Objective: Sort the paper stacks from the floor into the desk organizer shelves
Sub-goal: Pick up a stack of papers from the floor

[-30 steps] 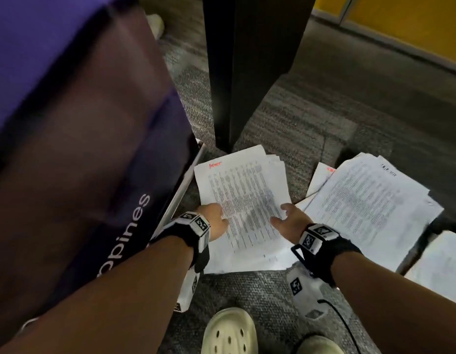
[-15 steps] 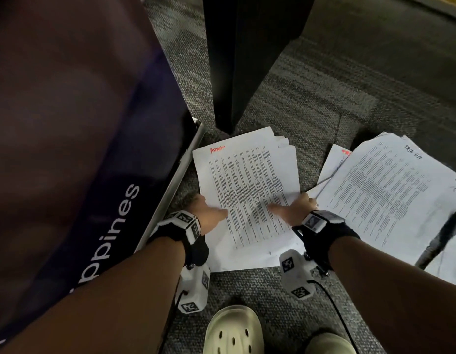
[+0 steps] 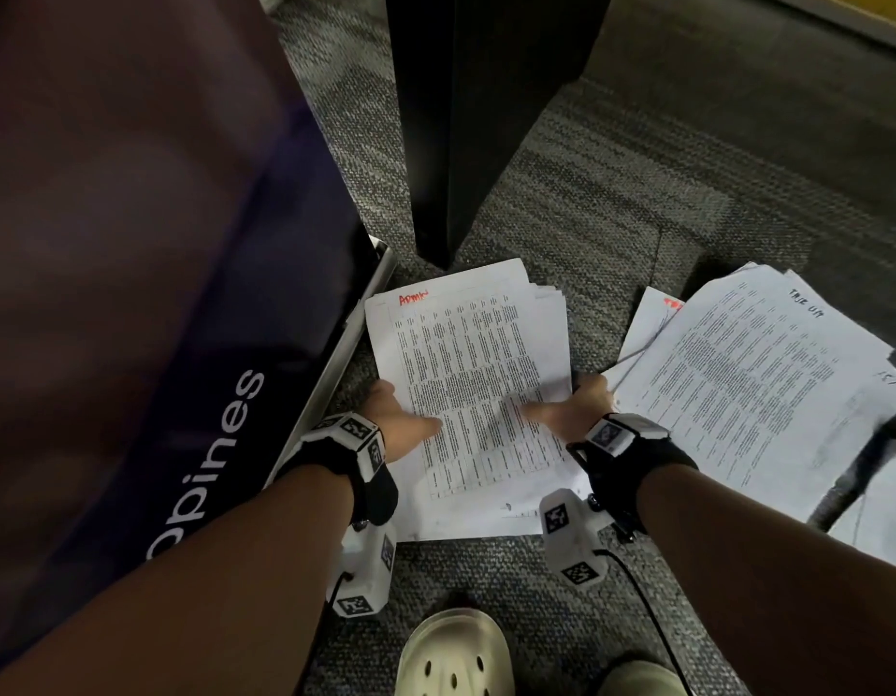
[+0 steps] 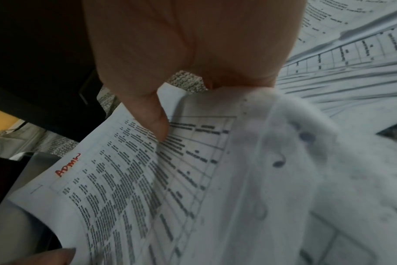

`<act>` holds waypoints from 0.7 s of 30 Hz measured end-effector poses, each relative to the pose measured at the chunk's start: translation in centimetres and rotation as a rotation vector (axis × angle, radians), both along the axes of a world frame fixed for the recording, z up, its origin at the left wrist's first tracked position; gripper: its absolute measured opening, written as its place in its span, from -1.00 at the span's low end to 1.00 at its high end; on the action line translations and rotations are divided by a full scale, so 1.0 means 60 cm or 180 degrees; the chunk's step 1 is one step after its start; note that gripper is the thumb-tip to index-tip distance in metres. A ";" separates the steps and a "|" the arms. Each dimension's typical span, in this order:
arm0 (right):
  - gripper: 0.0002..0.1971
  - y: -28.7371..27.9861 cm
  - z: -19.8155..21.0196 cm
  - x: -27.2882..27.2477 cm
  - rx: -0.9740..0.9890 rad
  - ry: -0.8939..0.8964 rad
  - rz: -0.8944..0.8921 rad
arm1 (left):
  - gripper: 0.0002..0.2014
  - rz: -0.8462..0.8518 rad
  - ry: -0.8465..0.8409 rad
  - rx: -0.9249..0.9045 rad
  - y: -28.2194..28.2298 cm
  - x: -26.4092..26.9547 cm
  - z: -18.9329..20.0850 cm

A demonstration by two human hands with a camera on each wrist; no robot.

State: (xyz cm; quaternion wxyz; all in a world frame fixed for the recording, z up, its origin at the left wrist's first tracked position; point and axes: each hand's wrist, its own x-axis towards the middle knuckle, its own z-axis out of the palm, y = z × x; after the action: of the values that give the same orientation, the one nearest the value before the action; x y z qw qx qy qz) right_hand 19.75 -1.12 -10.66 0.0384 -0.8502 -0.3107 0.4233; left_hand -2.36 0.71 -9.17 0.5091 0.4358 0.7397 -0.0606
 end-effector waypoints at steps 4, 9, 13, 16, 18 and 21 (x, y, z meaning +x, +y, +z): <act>-0.50 -0.005 0.008 0.016 0.0177 0.0585 -0.0017 | -0.06 -0.0048 -0.0009 -0.0074 -0.003 0.001 -0.005; -0.63 -0.004 0.013 -0.003 0.0082 0.0596 0.0560 | -0.03 0.0003 -0.0049 -0.0198 -0.003 0.004 -0.001; -0.80 -0.007 0.062 -0.001 0.0261 0.0643 0.0776 | 0.04 0.0243 -0.0093 -0.0253 -0.006 0.001 0.021; -0.41 -0.003 0.120 0.020 0.0411 0.1148 0.0608 | 0.23 0.0517 -0.0214 -0.0168 -0.010 0.004 0.069; -0.46 0.004 0.188 0.032 0.0418 0.1118 0.0765 | 0.40 0.0676 -0.0278 0.0054 -0.008 -0.001 0.084; -0.52 0.013 0.284 0.050 0.0419 0.1080 0.0947 | 0.42 0.0678 -0.0469 0.0412 0.004 -0.003 0.113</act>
State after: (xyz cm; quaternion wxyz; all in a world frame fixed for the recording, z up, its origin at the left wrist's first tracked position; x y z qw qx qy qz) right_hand 22.76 -0.34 6.39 0.0825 -0.7073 -0.4487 0.5400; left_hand -2.56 0.95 -2.41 0.5364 0.3900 0.7448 0.0738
